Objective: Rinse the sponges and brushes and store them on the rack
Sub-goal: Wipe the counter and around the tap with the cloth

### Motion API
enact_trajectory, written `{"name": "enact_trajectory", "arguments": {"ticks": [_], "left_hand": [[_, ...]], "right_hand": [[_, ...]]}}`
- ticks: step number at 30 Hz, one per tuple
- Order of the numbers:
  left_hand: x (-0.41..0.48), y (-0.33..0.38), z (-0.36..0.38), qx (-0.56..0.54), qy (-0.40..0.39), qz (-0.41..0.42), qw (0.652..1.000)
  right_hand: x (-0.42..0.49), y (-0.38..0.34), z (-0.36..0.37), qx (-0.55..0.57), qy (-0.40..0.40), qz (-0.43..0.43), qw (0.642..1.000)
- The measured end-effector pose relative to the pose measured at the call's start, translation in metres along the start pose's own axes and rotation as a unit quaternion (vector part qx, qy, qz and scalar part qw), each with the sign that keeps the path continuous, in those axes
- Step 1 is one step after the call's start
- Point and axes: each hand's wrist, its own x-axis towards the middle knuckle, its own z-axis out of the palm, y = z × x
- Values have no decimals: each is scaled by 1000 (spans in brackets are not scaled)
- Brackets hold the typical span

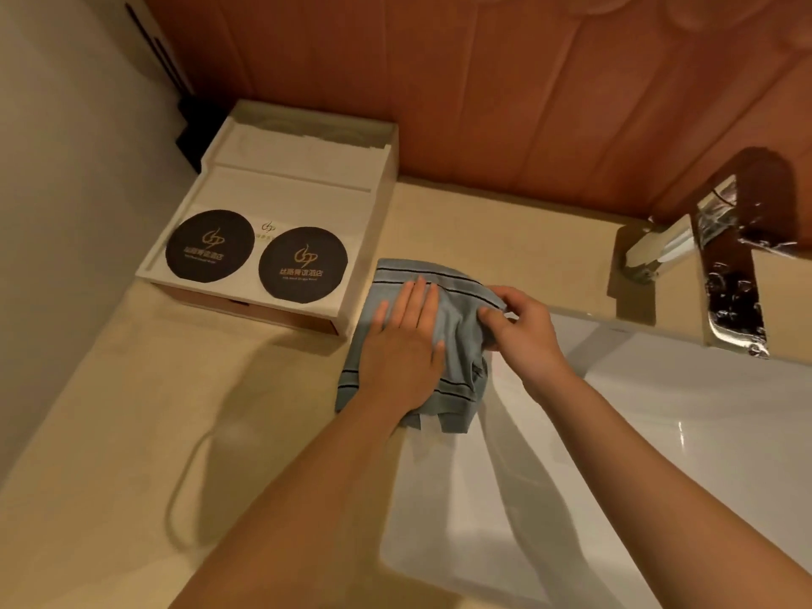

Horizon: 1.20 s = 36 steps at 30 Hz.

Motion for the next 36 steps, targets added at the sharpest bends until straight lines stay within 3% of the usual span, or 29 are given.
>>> {"name": "enact_trajectory", "arguments": {"ticks": [4,10,12,18,23,25,27,31,33,36], "left_hand": [[43,-2,1,-4,22,-19,1000],[77,-9,7,-13,55,-3,998],[91,-9,6,-30,27,-13,999],[125,-11,11,-37,80,-33,996],[144,-12,6,-45,35,-39,998],[151,-13,5,-41,33,-45,998],[156,-14,6,-43,38,-47,997],[160,-13,4,-51,31,-40,997],[159,-16,0,-125,55,-50,989],[157,-18,-4,-311,183,-74,930]], "right_hand": [[40,-18,-1,-34,13,-40,999],[92,-35,-11,-38,54,-7,998],[105,-37,-15,-56,66,-23,996],[133,-35,-18,-58,99,-71,991],[142,-42,-18,-67,115,-89,987],[140,-41,-15,-185,149,-98,966],[133,-38,-6,-313,186,-127,923],[135,-37,20,-329,134,-209,911],[138,-29,30,-379,81,-207,898],[140,-8,36,-463,71,-221,855]]}}
